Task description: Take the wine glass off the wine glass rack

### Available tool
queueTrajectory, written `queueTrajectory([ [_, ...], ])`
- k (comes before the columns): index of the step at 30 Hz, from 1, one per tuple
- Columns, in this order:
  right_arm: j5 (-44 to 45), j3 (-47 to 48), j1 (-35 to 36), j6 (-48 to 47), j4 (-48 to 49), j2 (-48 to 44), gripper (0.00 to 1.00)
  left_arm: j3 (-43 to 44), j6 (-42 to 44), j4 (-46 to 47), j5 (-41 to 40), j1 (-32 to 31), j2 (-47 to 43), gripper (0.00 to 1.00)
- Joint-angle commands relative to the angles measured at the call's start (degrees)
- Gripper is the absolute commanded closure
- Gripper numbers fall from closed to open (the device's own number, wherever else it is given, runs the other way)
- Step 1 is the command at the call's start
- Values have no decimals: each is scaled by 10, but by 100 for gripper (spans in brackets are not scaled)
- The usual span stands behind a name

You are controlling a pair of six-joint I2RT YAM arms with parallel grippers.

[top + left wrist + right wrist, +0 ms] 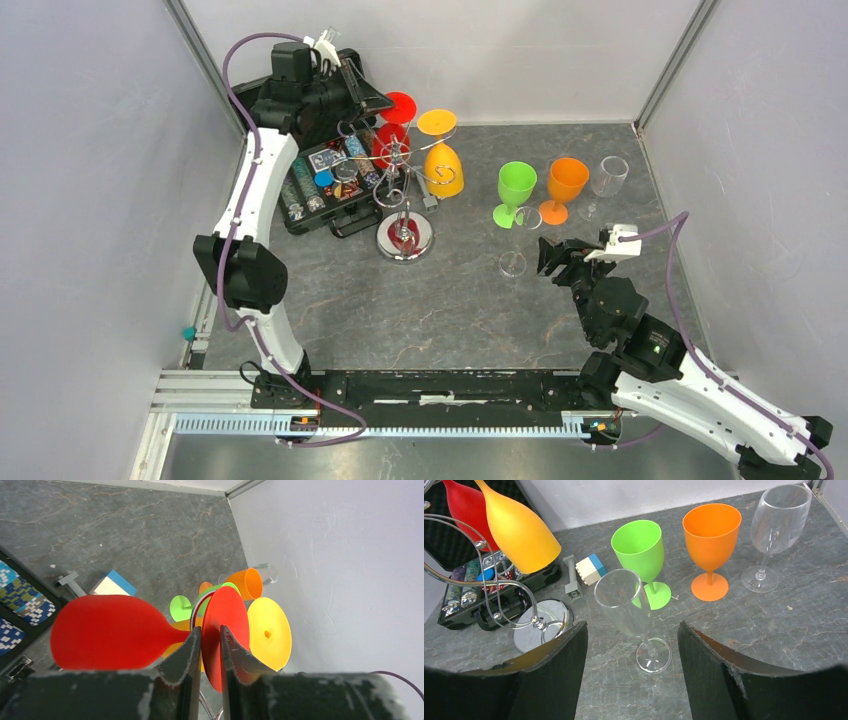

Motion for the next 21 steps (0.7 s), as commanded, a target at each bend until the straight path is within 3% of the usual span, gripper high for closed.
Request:
queueTrajectory([
  [1,15,-5,3,4,16,-6,29,-26,-55,58,34,-4,-35,81],
  [7,15,-7,3,4,17,-7,30,-29,-48,55,2,-3,-49,98],
  [11,16,-7,3,4,17,-9,30,-57,-67,89,-13,0,-74,98],
  [21,17,-10,3,4,17,-11,30,-164,-209,288,3,4,-121,98],
])
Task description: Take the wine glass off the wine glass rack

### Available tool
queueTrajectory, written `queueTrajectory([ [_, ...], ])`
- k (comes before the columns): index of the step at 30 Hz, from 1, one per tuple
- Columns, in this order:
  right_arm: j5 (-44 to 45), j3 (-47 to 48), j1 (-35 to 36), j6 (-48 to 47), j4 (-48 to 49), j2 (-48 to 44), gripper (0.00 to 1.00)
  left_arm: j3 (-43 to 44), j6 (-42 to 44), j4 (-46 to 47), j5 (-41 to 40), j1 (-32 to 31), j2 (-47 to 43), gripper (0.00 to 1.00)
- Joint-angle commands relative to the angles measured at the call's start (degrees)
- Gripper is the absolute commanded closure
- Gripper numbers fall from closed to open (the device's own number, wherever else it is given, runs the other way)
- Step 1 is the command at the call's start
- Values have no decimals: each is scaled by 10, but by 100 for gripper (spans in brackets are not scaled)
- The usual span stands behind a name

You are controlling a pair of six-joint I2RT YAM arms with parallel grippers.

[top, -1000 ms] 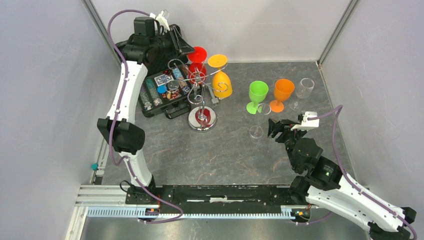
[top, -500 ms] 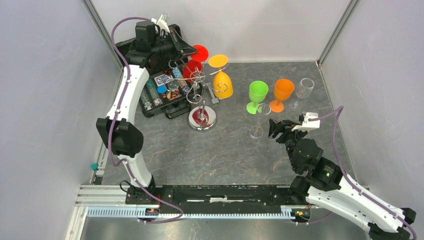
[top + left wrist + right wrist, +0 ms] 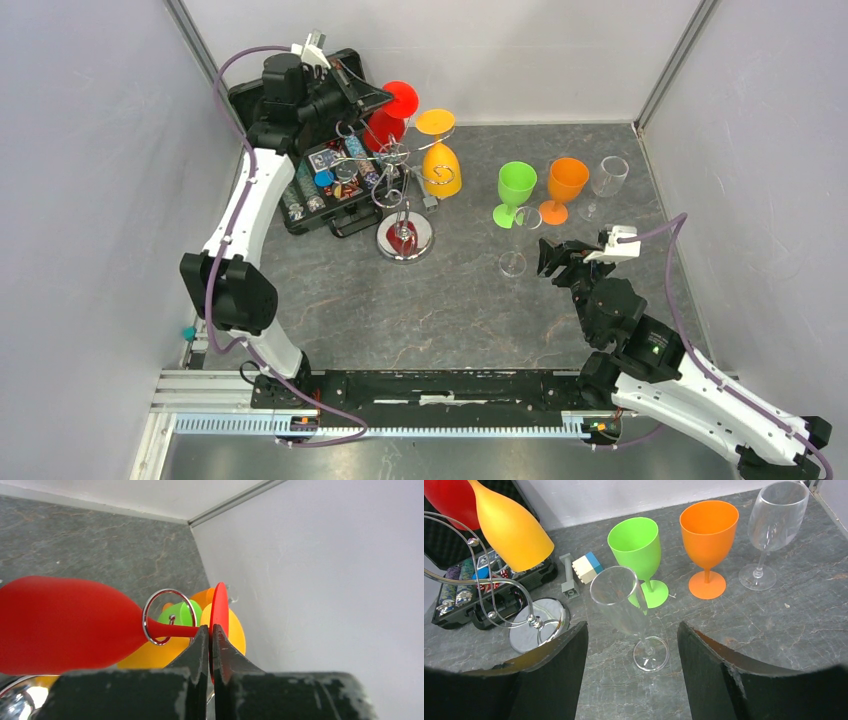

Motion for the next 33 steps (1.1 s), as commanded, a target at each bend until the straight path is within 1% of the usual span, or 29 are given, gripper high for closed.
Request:
queueTrajectory([
  [1,12,-1,3,4,17,-6,30,-27,-95,134,11,4,-29,98],
  [8,14,-4,3,4,17,-11,30,-50,-141,194,16,4,-11,98],
  [11,15,-4,3,5,17,-12,30,-49,-142,199,18,4,-1,98],
  [16,16,-5,3,5,18,-9,30,-45,-155,213,48,2,15,98],
  [25,13,-5,3,5,24,-3,30,-47,-152,196,66,2,19,98],
  [33,13,-4,3,5,24,-2,30,-84,-127,164,50,2,-36,98],
])
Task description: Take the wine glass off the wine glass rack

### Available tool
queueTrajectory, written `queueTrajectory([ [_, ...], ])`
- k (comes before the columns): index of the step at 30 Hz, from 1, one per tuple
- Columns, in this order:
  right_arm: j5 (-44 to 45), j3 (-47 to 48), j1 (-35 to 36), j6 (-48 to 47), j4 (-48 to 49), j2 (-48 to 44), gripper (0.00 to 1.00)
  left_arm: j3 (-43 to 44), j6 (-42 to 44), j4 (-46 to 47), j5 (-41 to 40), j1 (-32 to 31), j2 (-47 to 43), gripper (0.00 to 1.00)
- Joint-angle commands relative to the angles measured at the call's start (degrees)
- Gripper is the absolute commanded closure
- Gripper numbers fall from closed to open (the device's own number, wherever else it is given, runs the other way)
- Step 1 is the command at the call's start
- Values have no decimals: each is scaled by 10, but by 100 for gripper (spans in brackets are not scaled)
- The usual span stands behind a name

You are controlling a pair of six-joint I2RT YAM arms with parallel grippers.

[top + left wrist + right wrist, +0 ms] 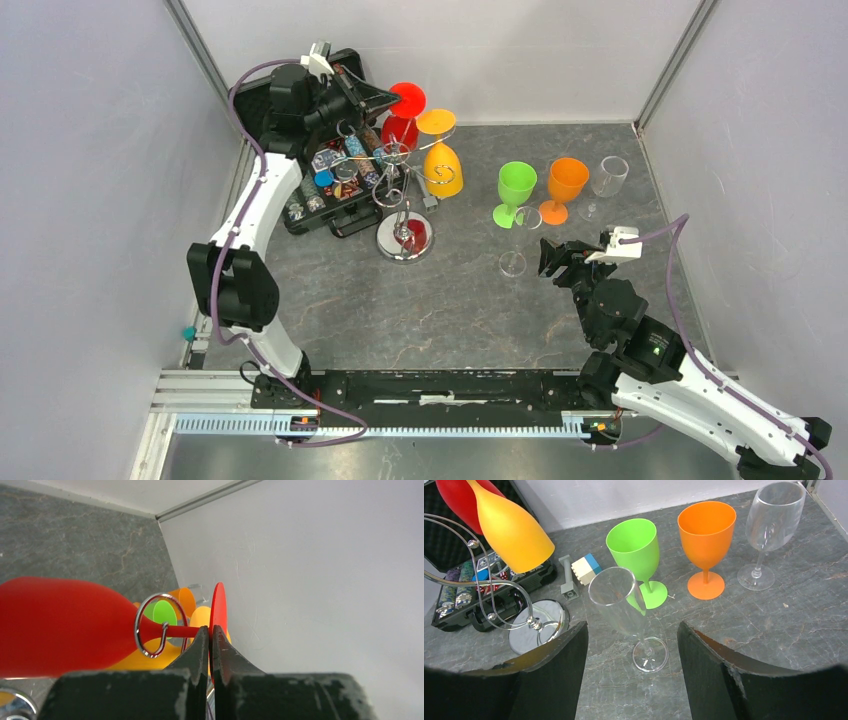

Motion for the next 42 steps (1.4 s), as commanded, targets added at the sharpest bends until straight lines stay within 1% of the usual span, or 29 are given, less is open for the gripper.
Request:
queueTrajectory([
  [1,8,-2,3,6,23,4,30,-12,15,-23,1,3,-56,98],
  [4,6,-3,3,6,25,4,29,-15,30,-43,-8,3,-67,98],
  [9,6,-4,3,6,26,4,29,-17,38,-50,-21,5,-84,98],
  [14,6,-4,3,5,26,-1,30,-15,56,-75,-50,16,-98,98],
  [19,3,-3,3,6,26,0,25,-14,69,-97,-74,29,-107,98],
  [22,2,-3,3,5,26,-1,22,-18,70,-94,-81,37,-110,98],
  [24,0,-3,4,6,26,-1,20,-24,68,-68,-77,41,-109,98],
  [31,-36,-7,3,-17,44,-10,11,-55,51,68,-57,50,-119,98],
  [34,-57,-11,3,-30,68,-16,7,-51,59,99,-55,52,-128,98],
  [37,-84,-11,3,-47,102,-17,5,-37,62,109,-54,53,-130,98],
  [39,-108,-7,3,-56,128,-14,4,-37,47,142,-44,53,-135,98],
  [42,-135,1,3,-59,165,-3,4,-47,-1,201,-25,53,-145,98],
])
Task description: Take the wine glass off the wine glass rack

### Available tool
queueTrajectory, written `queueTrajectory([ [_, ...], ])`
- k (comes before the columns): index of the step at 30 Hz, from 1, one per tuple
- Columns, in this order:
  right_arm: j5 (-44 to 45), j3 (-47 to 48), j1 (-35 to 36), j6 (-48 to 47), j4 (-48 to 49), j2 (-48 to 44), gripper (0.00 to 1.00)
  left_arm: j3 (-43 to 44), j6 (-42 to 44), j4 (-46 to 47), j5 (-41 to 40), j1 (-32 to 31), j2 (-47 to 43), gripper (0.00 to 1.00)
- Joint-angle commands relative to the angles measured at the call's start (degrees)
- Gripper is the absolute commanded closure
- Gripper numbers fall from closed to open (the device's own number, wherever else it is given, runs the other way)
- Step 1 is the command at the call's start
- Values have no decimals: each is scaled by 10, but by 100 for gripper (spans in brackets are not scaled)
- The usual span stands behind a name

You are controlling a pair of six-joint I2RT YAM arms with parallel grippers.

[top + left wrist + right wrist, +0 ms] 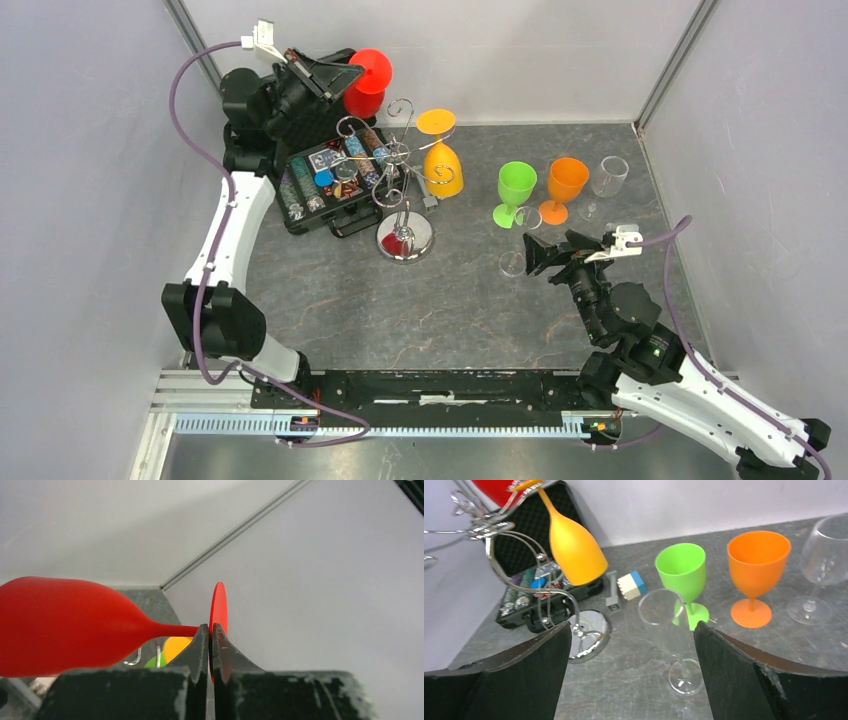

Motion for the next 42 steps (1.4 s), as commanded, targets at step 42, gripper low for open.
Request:
queueTrajectory([
  [42,-646,276,3,155,722,450,19,-268,-740,495,-9,-44,-373,98],
])
